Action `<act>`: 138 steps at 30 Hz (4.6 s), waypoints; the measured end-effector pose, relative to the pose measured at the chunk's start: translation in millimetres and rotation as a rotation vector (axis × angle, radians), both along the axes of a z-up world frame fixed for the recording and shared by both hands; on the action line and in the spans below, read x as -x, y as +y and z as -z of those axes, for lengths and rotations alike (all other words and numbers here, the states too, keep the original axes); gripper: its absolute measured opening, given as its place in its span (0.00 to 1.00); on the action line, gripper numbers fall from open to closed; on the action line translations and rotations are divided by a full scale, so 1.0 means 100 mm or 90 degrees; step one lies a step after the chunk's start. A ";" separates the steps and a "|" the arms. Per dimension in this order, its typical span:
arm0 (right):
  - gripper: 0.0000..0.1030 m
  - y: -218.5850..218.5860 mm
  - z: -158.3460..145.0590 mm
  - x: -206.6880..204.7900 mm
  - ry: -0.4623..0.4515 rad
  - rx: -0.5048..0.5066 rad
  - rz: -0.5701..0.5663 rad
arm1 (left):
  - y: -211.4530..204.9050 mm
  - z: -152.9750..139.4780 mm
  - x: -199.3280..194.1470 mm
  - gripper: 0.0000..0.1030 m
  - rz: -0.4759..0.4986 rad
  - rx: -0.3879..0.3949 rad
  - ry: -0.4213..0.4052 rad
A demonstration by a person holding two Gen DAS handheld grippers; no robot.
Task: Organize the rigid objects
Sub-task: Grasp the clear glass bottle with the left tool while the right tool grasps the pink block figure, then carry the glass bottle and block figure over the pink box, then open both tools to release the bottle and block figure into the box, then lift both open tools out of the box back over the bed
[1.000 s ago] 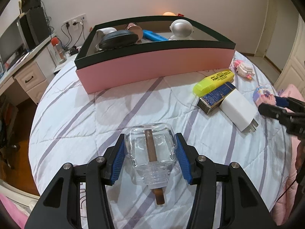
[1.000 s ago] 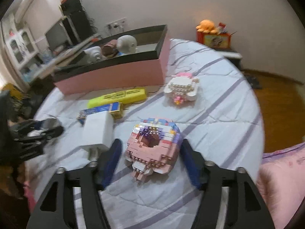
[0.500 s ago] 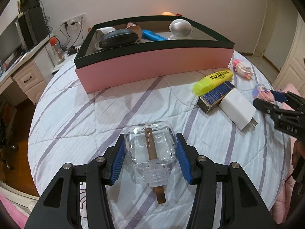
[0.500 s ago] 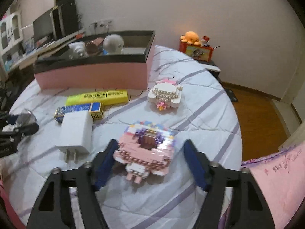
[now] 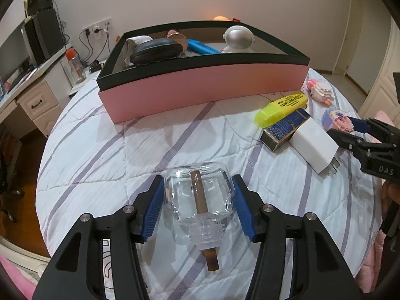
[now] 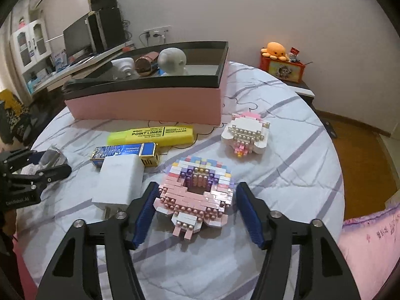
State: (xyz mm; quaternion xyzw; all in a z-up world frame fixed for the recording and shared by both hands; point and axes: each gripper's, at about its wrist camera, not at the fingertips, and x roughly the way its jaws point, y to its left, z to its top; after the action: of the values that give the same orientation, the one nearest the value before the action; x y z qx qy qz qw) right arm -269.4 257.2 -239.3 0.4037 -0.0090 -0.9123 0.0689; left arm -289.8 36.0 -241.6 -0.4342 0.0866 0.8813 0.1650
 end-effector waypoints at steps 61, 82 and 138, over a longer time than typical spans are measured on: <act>0.52 -0.60 -1.01 0.09 0.096 -0.007 -0.145 | 0.11 -1.16 -0.06 0.49 0.013 0.020 0.170; 0.52 -0.55 -0.90 1.60 0.029 -0.004 -0.148 | 0.35 -0.97 1.42 0.49 0.050 0.000 0.074; 1.00 -0.19 -0.77 -0.56 0.071 0.028 -0.031 | -0.18 -0.88 -0.58 1.00 -0.071 -0.037 0.109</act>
State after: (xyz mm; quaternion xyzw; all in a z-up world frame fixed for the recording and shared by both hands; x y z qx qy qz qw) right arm -213.7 238.1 -161.9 0.3506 -0.0157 -0.9310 0.1002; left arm -231.5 18.3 -153.9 -0.3567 0.0502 0.9251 0.1202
